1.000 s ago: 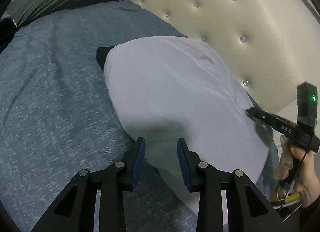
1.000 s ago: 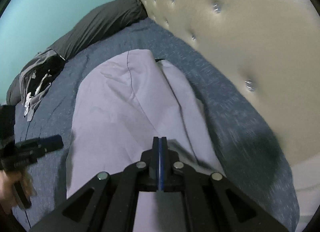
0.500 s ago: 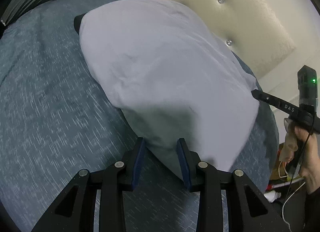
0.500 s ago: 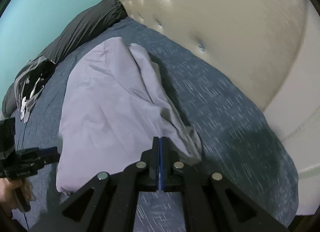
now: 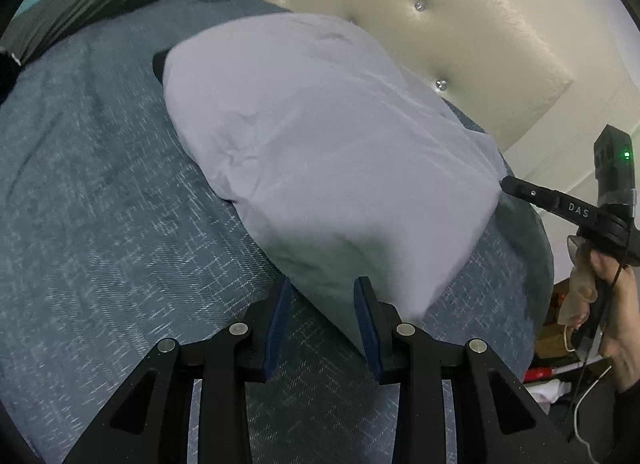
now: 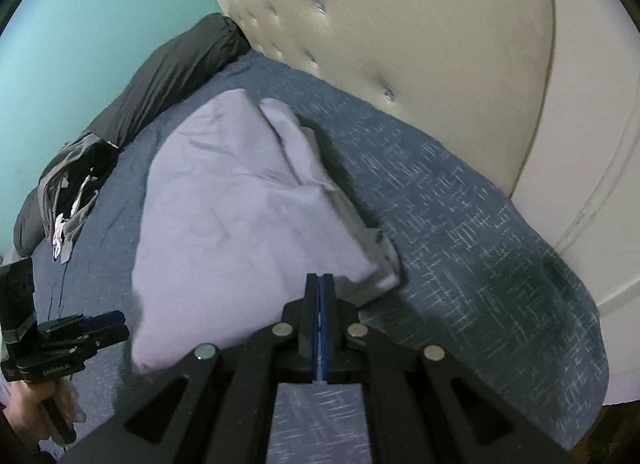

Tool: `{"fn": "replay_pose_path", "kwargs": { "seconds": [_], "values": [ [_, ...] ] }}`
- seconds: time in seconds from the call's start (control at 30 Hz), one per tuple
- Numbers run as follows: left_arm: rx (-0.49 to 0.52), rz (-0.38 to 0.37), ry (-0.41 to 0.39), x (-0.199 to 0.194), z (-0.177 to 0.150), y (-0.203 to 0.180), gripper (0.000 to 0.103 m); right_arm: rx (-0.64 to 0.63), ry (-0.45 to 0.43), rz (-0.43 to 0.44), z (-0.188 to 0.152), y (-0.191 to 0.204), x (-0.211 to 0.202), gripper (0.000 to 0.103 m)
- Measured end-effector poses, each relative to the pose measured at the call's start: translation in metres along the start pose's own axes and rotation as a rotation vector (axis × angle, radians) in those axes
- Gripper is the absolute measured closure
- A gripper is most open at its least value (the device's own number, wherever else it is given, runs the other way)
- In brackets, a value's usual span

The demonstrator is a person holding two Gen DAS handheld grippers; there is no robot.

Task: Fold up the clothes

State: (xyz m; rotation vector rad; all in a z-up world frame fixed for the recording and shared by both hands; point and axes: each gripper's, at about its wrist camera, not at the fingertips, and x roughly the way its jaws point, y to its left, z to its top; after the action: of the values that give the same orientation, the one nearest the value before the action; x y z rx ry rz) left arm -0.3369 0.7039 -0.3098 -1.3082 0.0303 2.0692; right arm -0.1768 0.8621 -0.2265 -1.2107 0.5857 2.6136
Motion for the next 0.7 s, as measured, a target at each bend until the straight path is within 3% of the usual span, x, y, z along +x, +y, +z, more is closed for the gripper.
{"fn": "replay_pose_path", "kwargs": {
  "seconds": [0.7],
  "values": [
    [0.039, 0.016, -0.111, -0.093, -0.015, -0.029, 0.067, -0.007, -0.14, 0.049, -0.017, 0.079, -0.073, 0.103]
  ]
}}
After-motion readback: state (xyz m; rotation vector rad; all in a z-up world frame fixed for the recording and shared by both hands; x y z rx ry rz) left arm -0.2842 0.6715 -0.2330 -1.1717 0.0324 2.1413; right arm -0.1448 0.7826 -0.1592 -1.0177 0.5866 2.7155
